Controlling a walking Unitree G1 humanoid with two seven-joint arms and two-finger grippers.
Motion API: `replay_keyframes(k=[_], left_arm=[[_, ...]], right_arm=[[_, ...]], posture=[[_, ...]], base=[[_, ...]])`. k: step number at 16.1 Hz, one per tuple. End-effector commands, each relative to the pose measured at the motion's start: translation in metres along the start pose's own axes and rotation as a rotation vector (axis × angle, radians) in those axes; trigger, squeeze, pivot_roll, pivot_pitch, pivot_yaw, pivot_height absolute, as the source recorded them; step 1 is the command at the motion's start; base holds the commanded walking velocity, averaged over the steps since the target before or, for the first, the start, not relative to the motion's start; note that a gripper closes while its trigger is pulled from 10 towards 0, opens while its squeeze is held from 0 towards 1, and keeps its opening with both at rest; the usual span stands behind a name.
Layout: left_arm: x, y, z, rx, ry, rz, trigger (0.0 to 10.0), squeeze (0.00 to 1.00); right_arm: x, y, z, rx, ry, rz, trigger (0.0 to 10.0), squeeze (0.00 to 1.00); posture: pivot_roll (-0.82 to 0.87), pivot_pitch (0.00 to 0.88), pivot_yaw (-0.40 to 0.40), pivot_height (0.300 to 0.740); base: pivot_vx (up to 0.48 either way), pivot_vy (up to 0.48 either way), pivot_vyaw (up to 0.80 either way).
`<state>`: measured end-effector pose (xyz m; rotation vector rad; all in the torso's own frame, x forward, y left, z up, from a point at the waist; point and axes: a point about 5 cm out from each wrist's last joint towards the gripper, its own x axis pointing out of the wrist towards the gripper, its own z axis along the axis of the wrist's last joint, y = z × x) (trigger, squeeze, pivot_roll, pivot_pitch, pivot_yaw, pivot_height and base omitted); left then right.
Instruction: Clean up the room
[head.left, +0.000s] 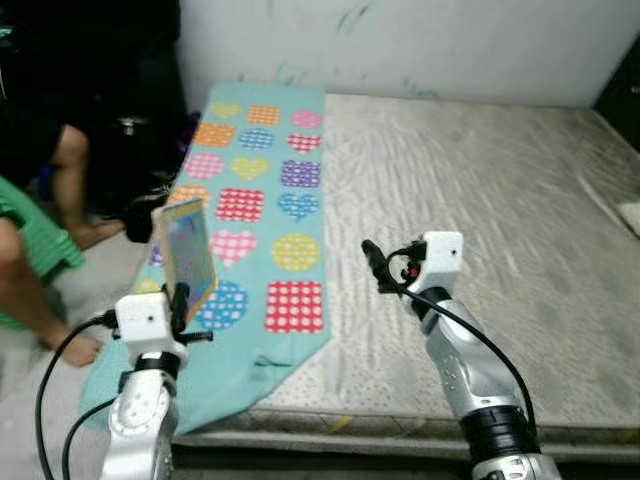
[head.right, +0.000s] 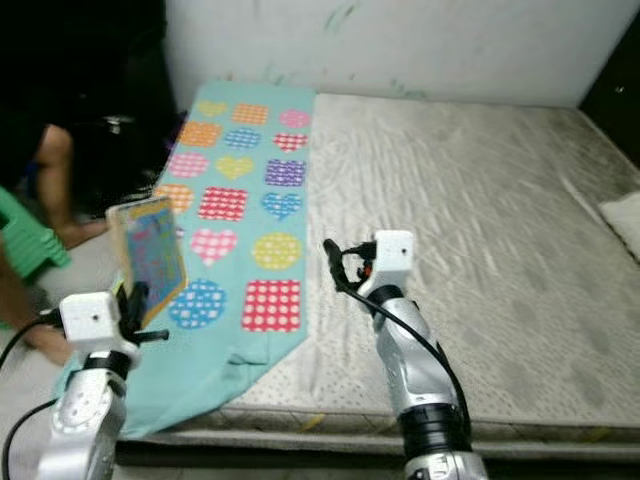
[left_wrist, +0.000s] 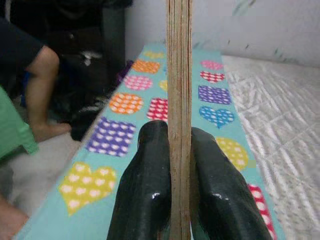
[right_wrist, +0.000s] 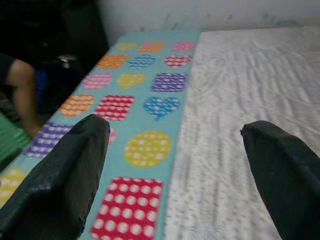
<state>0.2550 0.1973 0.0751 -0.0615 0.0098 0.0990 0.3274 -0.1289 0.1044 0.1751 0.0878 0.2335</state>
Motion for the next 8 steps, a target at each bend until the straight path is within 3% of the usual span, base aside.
replay_keyframes(k=[1, 8], left_arm=[[0.003, -0.005, 0.009, -0.039, -0.031, -0.017, 10.0, 0.0], [0.014, -0.019, 0.013, -0.091, -0.003, -0.101, 10.0, 0.0]], right_arm=[[-0.004, -0.005, -0.005, 0.007, 0.012, -0.019, 10.0, 0.0], [-0.014, -0.012, -0.001, 0.002, -0.018, -0.059, 10.0, 0.0]], posture=[[-0.08, 0.084, -0.051, 0.74], [-0.13, 0.117, -0.005, 0.74]], base=[[0.0, 0.0, -0.8], [0.0, 0.0, -0.8]])
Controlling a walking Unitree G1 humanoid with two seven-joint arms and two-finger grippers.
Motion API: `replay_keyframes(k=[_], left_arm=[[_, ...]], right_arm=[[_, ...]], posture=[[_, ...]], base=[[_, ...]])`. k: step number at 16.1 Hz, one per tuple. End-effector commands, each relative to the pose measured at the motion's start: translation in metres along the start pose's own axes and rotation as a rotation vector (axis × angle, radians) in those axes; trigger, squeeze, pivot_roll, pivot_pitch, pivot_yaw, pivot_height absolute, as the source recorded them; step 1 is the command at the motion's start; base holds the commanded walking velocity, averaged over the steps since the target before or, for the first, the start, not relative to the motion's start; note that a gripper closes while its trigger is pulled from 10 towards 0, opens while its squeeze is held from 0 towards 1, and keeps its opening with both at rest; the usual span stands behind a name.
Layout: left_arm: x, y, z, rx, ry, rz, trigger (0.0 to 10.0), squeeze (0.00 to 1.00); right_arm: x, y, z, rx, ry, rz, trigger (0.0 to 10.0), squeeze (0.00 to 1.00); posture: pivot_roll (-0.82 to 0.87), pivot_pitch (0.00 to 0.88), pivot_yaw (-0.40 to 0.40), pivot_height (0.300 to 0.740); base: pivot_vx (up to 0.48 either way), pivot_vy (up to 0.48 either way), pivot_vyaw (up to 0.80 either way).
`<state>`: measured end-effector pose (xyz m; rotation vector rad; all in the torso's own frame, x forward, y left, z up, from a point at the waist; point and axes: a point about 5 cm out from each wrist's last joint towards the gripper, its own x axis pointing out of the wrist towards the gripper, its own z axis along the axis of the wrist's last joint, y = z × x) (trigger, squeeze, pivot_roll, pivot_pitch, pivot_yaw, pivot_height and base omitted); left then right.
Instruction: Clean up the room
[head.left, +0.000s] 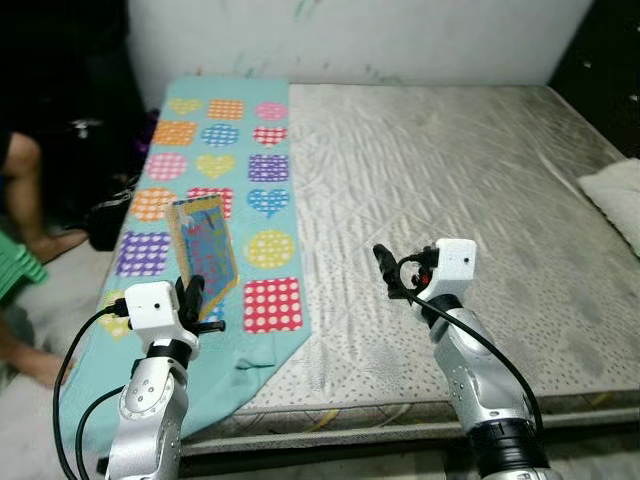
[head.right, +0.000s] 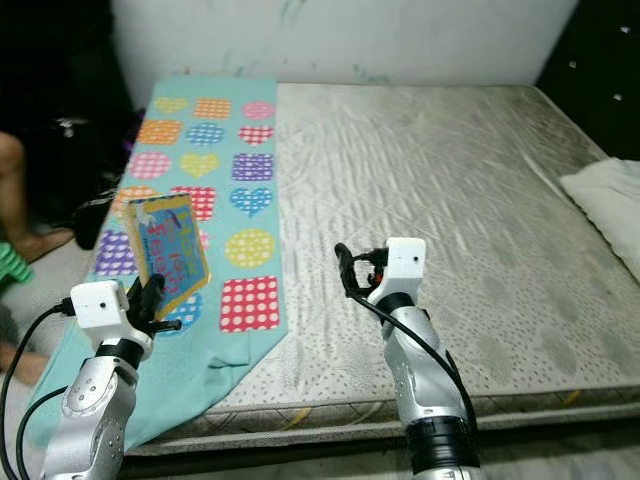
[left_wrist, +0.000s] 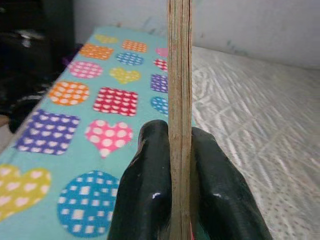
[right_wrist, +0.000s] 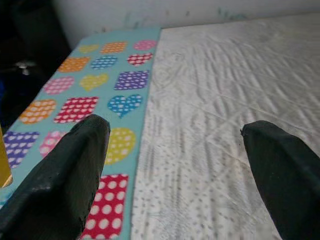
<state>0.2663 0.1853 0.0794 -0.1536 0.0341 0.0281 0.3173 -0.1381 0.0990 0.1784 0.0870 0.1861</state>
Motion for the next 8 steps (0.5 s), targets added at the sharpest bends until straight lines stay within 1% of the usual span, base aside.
replay_keyframes(k=[1, 2, 4, 5, 7, 8], left_arm=[[0.004, -0.007, 0.009, 0.002, -0.032, -0.037, 10.0, 0.0], [0.003, -0.01, 0.01, 0.003, -0.034, -0.046, 10.0, 0.0], [0.001, -0.01, 0.013, 0.01, -0.041, -0.05, 10.0, 0.0], [-0.004, -0.005, 0.016, 0.018, -0.053, -0.039, 10.0, 0.0], [-0.011, 0.005, 0.015, 0.017, -0.043, -0.005, 10.0, 0.0], [-0.012, 0.007, 0.014, 0.016, -0.038, 0.002, 10.0, 0.0]], right_arm=[[-0.003, -0.006, 0.004, -0.002, -0.014, -0.018, 10.0, 0.0], [-0.005, -0.008, 0.004, 0.001, -0.016, -0.03, 10.0, 0.0], [-0.007, -0.009, 0.004, 0.008, -0.019, -0.039, 10.0, 0.0], [-0.012, -0.012, 0.006, 0.01, -0.028, -0.053, 10.0, 0.0], [-0.019, -0.016, 0.006, -0.018, -0.017, -0.072, 10.0, 0.0], [-0.02, -0.017, 0.005, -0.03, -0.013, -0.076, 10.0, 0.0]], posture=[[-0.12, 0.12, -0.003, 0.74], [-0.12, 0.123, -0.003, 0.74], [-0.12, 0.126, -0.003, 0.74], [-0.11, 0.135, -0.004, 0.74], [-0.11, 0.141, -0.006, 0.74], [-0.11, 0.14, -0.006, 0.74]], base=[[0.0, 0.0, -0.8], [0.0, 0.0, -0.8], [0.0, 0.0, -0.8], [0.0, 0.0, 0.0], [0.0, 0.0, 0.0], [0.0, 0.0, 0.0]])
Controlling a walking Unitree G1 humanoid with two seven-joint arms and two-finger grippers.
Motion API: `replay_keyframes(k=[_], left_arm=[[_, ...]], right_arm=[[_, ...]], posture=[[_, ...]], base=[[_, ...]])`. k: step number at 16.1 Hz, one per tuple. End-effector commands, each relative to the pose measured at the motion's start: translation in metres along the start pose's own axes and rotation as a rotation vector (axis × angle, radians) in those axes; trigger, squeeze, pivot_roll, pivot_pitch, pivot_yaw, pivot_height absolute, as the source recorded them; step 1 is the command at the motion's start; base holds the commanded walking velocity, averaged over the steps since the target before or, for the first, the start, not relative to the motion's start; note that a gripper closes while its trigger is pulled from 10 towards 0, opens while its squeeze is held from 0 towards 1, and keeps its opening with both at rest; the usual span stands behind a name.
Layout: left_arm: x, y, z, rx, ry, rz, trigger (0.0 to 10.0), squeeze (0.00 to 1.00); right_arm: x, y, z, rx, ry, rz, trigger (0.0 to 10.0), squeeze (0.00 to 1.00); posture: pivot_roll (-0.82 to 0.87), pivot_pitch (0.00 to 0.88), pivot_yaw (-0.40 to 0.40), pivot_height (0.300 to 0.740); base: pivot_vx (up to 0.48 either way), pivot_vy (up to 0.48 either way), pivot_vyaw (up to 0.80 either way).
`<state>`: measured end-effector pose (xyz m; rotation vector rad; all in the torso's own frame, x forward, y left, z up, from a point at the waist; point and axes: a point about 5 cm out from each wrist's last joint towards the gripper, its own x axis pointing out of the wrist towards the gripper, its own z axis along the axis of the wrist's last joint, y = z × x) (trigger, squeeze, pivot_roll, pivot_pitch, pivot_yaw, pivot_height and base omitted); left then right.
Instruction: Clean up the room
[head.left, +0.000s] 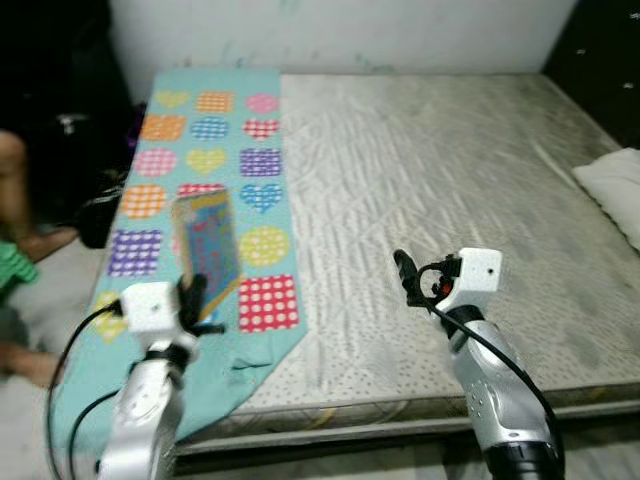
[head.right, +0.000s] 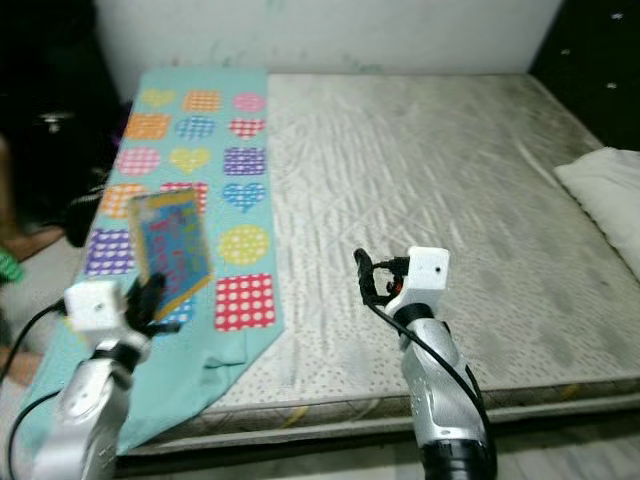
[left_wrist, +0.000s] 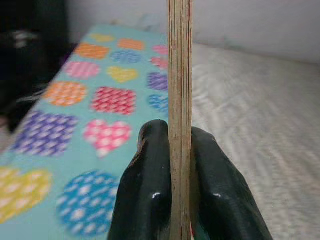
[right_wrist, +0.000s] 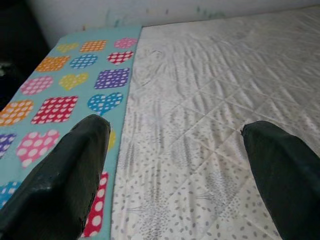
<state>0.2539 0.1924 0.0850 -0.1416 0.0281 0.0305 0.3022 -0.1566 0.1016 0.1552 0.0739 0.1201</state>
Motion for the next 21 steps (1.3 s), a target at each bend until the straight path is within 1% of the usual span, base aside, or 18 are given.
replay_keyframes(k=[1, 8, 11, 14, 17, 21], left_arm=[[0.0, 0.001, 0.007, 0.003, -0.028, 0.004, 10.0, 0.0], [0.003, -0.006, 0.007, -0.021, -0.01, -0.015, 10.0, 0.0], [0.003, -0.005, 0.007, -0.023, -0.01, -0.014, 10.0, 0.0], [0.003, -0.006, 0.008, -0.023, -0.007, -0.013, 10.0, 0.0], [0.004, -0.007, 0.008, -0.024, -0.009, -0.016, 10.0, 0.0], [0.005, -0.012, 0.01, -0.009, -0.02, -0.036, 10.0, 0.0]], right_arm=[[-0.002, -0.002, 0.001, -0.017, 0.006, -0.013, 10.0, 0.0], [0.0, 0.0, 0.003, -0.01, 0.008, -0.003, 10.0, 0.0], [0.0, 0.002, 0.003, -0.01, 0.015, 0.006, 10.0, 0.0], [0.004, 0.004, 0.006, -0.006, 0.008, 0.008, 10.0, 0.0], [0.004, 0.005, 0.006, -0.005, 0.01, 0.011, 10.0, 0.0], [0.005, 0.006, 0.006, -0.014, 0.009, 0.018, 10.0, 0.0]], posture=[[-0.11, 0.14, -0.006, 0.74], [-0.11, 0.128, -0.003, 0.74], [-0.11, 0.133, -0.007, 0.74], [-0.11, 0.14, -0.006, 0.74], [-0.11, 0.141, -0.004, 0.74], [-0.11, 0.139, -0.004, 0.74]], base=[[0.0, 0.0, 0.0], [0.0, 0.0, 0.0], [0.0, 0.295, -0.27], [0.0, 0.367, 0.0], [0.0, 0.374, 0.0], [0.0, 0.0, 0.0]])
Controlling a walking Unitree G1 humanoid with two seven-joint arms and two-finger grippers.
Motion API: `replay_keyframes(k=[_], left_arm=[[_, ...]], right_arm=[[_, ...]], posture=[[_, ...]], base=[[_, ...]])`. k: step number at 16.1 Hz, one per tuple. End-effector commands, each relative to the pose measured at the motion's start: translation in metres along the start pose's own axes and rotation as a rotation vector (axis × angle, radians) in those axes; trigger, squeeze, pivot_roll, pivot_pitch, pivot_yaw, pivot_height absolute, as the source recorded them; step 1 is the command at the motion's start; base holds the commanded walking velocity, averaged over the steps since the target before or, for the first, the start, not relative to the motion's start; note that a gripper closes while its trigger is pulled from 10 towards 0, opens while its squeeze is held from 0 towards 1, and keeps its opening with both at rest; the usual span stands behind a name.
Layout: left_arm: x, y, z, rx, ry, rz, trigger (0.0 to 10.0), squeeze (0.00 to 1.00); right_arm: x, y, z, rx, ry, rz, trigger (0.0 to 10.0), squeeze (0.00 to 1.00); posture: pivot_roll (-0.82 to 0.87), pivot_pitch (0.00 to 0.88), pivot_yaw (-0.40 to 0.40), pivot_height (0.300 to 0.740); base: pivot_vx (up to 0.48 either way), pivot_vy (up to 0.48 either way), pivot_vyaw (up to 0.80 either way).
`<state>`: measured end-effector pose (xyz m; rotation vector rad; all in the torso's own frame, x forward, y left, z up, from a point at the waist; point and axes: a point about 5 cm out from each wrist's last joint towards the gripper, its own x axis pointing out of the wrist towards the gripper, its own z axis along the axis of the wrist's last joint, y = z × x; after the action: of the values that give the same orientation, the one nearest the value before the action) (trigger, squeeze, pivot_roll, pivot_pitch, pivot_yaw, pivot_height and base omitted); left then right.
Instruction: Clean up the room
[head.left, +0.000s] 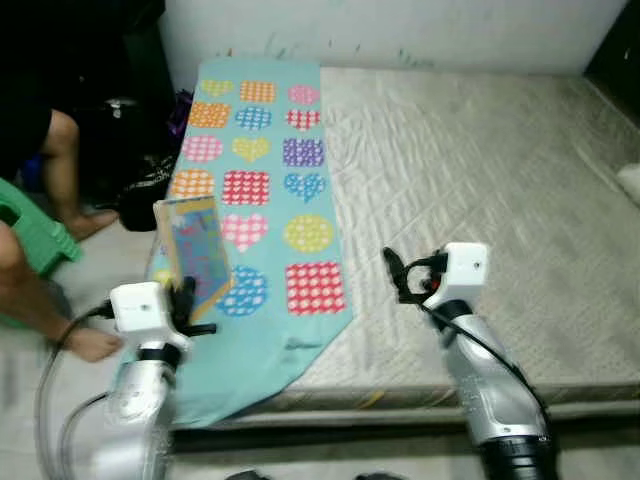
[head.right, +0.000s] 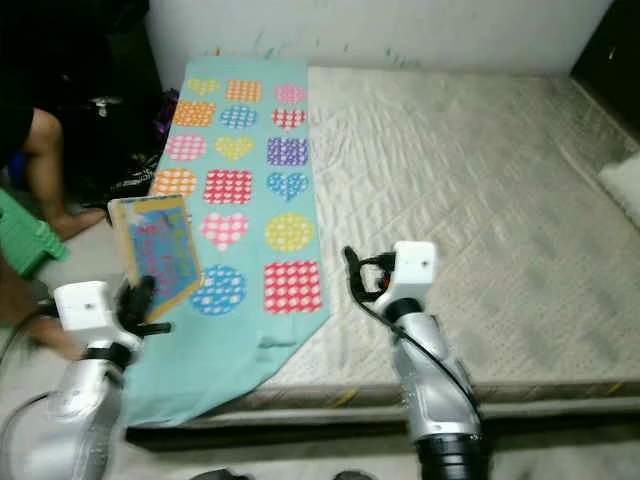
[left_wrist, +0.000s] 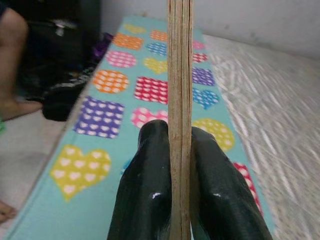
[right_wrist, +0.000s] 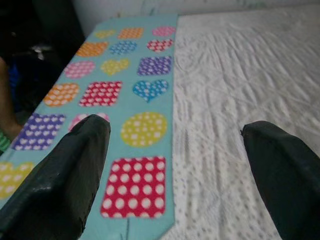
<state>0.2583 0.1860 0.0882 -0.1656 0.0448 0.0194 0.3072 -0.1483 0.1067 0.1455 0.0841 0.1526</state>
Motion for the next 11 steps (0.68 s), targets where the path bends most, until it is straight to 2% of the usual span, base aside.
replay_keyframes(k=[1, 3, 11], left_arm=[[0.0015, -0.0056, 0.0075, 0.015, -0.038, -0.027, 10.0, 0.0], [0.0018, -0.0057, 0.0074, 0.014, -0.038, -0.026, 10.0, 0.0], [0.0019, -0.0073, 0.0069, 0.009, -0.038, -0.021, 10.0, 0.0]], right_arm=[[-0.0002, -0.0027, 0.0019, -0.005, -0.005, -0.01, 10.0, 0.0], [0.0003, -0.0025, 0.0024, -0.007, -0.006, -0.006, 10.0, 0.0], [0.0021, -0.0013, 0.0032, -0.015, -0.005, 0.013, 10.0, 0.0]], posture=[[-0.11, 0.138, -0.005, 0.74], [-0.11, 0.136, -0.008, 0.74], [-0.12, 0.139, -0.012, 0.74]], base=[[0.0, 0.0, 0.0], [0.0, 0.0, 0.0], [0.0, -0.277, 0.0]])
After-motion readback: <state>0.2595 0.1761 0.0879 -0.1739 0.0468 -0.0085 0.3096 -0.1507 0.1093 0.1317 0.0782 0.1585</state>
